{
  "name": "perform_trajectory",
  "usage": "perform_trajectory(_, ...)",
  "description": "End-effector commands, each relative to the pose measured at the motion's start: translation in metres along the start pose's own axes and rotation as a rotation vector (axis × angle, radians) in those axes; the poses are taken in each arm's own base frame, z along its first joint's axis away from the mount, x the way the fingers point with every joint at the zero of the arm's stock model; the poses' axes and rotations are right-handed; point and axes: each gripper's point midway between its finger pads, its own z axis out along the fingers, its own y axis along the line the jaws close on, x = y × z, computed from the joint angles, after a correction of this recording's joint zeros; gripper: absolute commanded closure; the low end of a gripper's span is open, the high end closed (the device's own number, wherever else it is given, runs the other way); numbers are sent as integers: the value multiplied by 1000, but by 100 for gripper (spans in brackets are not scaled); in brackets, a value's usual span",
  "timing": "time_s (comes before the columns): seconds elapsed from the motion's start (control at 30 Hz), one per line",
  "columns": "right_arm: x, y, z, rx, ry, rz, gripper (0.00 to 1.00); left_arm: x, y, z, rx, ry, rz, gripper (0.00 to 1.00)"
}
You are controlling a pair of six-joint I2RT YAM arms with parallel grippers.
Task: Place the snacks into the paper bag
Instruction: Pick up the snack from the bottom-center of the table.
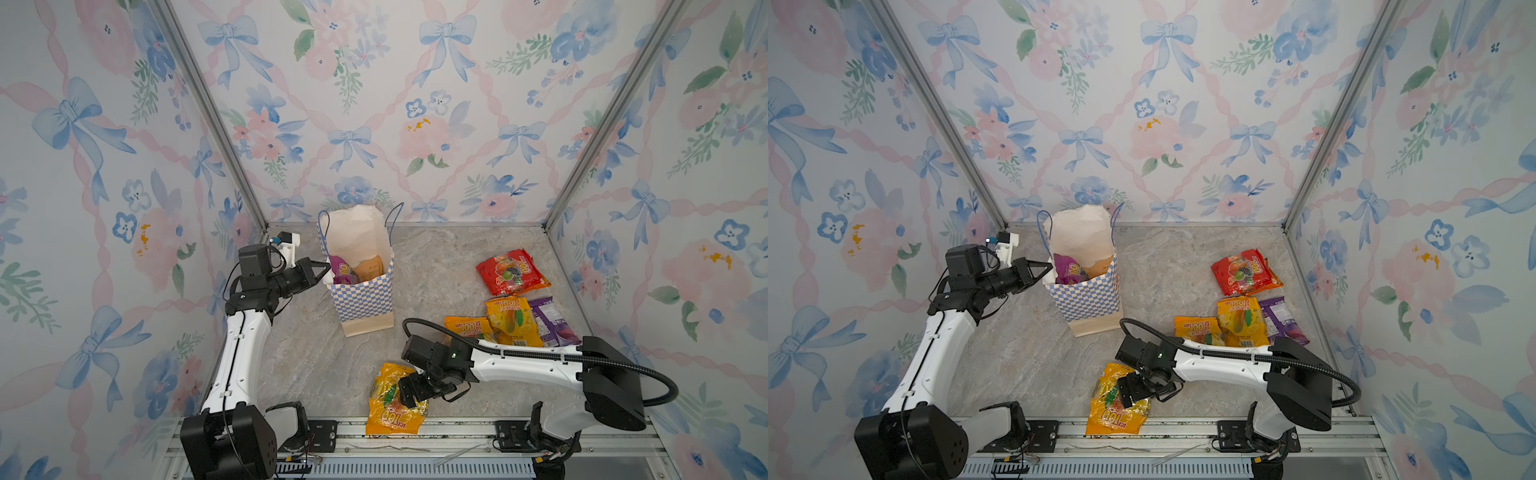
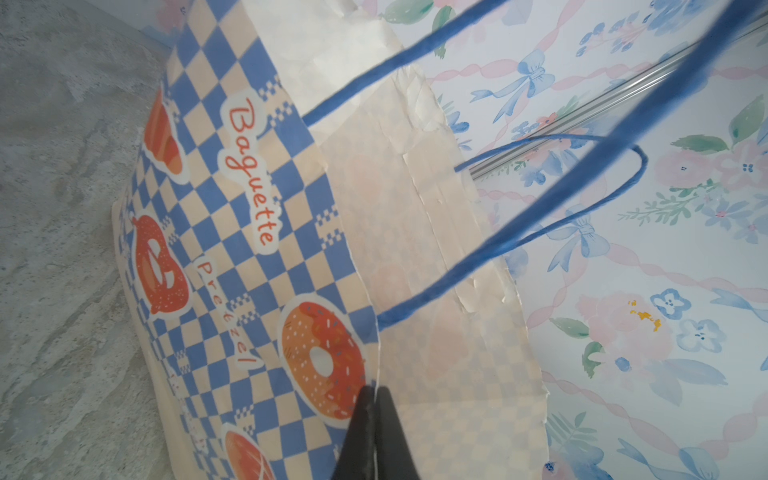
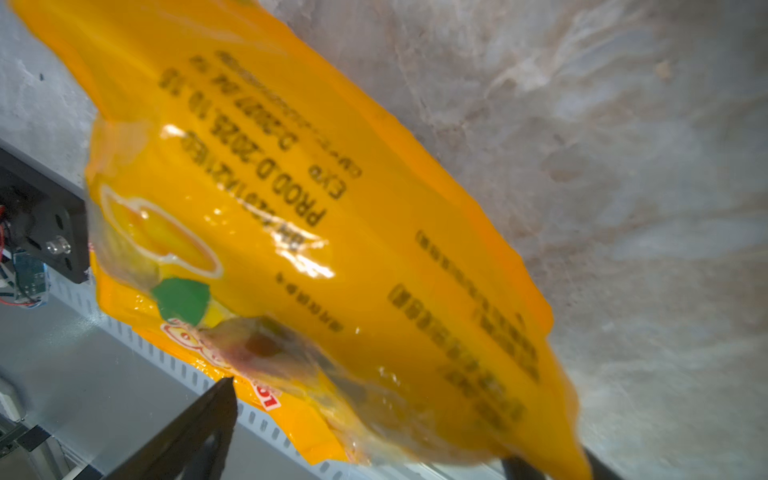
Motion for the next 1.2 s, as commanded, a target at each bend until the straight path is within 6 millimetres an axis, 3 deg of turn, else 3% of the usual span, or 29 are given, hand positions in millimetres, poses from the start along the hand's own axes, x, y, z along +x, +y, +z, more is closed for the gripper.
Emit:
perform_trajectory(0.0, 1, 0, 10, -17, 2, 21, 4, 3, -3, -2, 17, 3, 27, 100)
perform_trajectory(0.2, -8, -15, 25, -14, -5, 68, 0, 2, -3, -1, 15, 2, 28, 100)
perform_trajectory(0.37, -16, -19, 23, -18, -29, 68, 15, 1, -2, -1, 10, 1, 26, 100)
perform_trajectory(0.5, -21, -23, 17, -15, -42, 70, 34, 1, -1, -1, 9, 1, 25, 100)
perform_trajectory(0.77, -32, -29, -6, 3, -65, 44, 100, 0, 0, 0, 7, 3, 20, 100)
perform_trajectory(0.97, -42, -24, -40, 28, -109, -20, 100, -2, -3, -1, 11, -1, 25, 100)
perform_trajectory(1.17, -59, -18, -107, 36, -216, -94, 100, -1, -3, -1, 13, -2, 29, 100)
